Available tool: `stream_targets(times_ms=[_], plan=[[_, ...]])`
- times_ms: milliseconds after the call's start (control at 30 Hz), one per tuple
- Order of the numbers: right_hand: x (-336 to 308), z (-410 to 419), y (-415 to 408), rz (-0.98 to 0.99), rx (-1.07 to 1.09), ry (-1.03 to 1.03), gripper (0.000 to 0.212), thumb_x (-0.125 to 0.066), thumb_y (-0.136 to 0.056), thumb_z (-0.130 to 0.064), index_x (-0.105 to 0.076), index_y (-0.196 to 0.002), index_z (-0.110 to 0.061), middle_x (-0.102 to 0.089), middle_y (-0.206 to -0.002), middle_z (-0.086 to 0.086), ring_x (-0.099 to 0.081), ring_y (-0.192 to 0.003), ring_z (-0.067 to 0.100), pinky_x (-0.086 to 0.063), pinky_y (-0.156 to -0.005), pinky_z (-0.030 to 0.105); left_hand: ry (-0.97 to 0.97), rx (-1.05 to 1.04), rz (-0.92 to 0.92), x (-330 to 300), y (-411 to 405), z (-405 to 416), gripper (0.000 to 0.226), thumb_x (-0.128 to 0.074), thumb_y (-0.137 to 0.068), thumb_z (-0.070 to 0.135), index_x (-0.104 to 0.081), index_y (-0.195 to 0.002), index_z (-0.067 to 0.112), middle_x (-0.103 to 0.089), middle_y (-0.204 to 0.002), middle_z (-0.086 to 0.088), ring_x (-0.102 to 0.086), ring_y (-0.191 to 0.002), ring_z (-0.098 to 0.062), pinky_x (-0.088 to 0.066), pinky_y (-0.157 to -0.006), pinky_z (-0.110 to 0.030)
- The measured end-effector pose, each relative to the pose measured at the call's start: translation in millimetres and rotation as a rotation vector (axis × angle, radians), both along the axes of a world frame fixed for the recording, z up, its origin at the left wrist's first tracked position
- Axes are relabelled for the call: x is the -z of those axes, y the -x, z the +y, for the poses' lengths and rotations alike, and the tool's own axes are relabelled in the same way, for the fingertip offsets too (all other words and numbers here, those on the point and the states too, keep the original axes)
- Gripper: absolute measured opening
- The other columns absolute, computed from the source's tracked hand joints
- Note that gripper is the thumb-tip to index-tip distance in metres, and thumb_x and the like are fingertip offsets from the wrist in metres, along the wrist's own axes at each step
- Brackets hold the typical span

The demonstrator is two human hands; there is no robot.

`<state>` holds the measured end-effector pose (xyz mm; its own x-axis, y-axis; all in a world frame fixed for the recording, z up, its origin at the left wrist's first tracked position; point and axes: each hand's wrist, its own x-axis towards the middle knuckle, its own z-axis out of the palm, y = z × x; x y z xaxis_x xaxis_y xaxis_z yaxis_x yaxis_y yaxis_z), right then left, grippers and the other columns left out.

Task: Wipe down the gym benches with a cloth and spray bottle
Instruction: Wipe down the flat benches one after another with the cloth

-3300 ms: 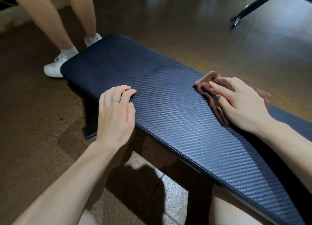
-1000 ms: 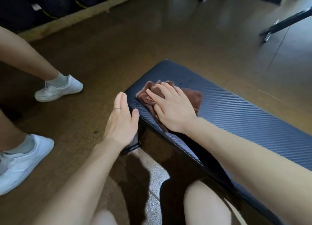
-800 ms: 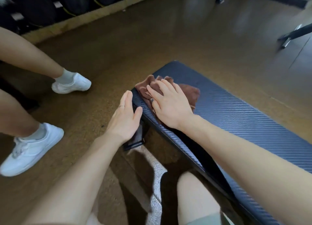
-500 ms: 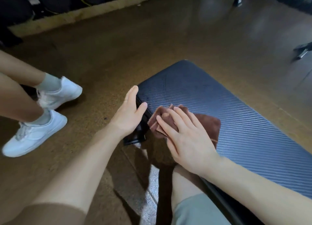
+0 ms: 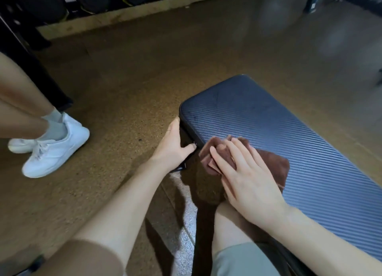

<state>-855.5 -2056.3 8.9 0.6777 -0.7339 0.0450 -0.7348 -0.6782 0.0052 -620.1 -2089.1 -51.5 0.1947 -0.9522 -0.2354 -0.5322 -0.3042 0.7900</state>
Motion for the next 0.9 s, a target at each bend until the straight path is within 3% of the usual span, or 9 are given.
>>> stream_targets(times_ms=[100,267,367,500,633,800,900], plan=[[1,-42,-44,-0.032,-0.008,0.016,0.052,-0.035,-0.102,-0.032,-0.046,-0.15,-0.017,-0.043,-0.151,0.017,-0.031,-0.147,0.037,-0.024,-0.121,0.052,0.02,-0.011,-0.063,3,1,2,0.105,-0.081,-0.084,0.045,-0.012,-0.163,0.032,-0.025,-0.168,0.005,-0.033,-0.151,-0.018,-0.034,-0.121,-0.046],[7,-95,-99,-0.054,0.031,0.043,0.049,-0.034,-0.103,-0.039,-0.048,-0.147,-0.021,-0.047,-0.15,0.012,-0.037,-0.143,0.033,-0.029,-0.119,0.051,-0.008,0.021,-0.163,-2,-5,4,0.076,-0.076,-0.088,0.038,-0.032,-0.149,0.028,-0.05,-0.147,0.001,-0.053,-0.132,-0.024,-0.048,-0.106,-0.045],[4,-72,-77,-0.063,-0.015,0.056,0.048,-0.035,-0.103,-0.035,-0.046,-0.147,-0.02,-0.042,-0.153,0.012,-0.033,-0.145,0.032,-0.026,-0.12,0.049,-0.038,0.069,-0.111,-10,-13,2,0.079,-0.075,-0.09,0.036,-0.03,-0.155,0.032,-0.048,-0.154,0.006,-0.047,-0.141,-0.018,-0.041,-0.115,-0.045],[-1,-17,-24,0.026,-0.045,0.016,0.053,-0.039,-0.101,-0.027,-0.041,-0.153,-0.018,-0.032,-0.16,0.017,-0.024,-0.151,0.037,-0.018,-0.122,0.053,-0.051,0.093,-0.17,-15,-10,0,0.1,-0.074,-0.09,0.046,-0.01,-0.165,0.028,-0.026,-0.169,0.002,-0.032,-0.152,-0.02,-0.033,-0.122,-0.049],[-1,-35,-43,0.003,-0.036,0.031,0.055,-0.033,-0.099,-0.025,-0.044,-0.151,-0.012,-0.043,-0.148,0.021,-0.031,-0.145,0.042,-0.021,-0.122,0.055,-0.045,0.086,-0.268,-13,-8,-4,0.097,-0.072,-0.091,0.045,-0.011,-0.164,0.026,-0.028,-0.168,0.002,-0.034,-0.151,-0.025,-0.034,-0.121,-0.05],[8,-100,-108,-0.014,-0.055,0.044,0.052,-0.04,-0.101,-0.032,-0.047,-0.15,-0.017,-0.046,-0.147,0.017,-0.035,-0.143,0.038,-0.029,-0.118,0.055,-0.062,0.059,-0.23,-16,-7,-2,0.066,-0.066,-0.097,0.036,-0.032,-0.154,0.03,-0.054,-0.148,0.0,-0.054,-0.135,-0.027,-0.046,-0.11,-0.046],[2,-117,-124,-0.049,-0.063,0.021,0.047,-0.038,-0.103,-0.035,-0.051,-0.147,-0.023,-0.047,-0.147,0.011,-0.037,-0.139,0.032,-0.031,-0.116,0.051,-0.136,-0.023,-0.077,-28,-6,-5,0.061,-0.056,-0.103,0.034,-0.029,-0.158,0.033,-0.05,-0.154,-0.001,-0.05,-0.138,-0.025,-0.041,-0.108,-0.04]])
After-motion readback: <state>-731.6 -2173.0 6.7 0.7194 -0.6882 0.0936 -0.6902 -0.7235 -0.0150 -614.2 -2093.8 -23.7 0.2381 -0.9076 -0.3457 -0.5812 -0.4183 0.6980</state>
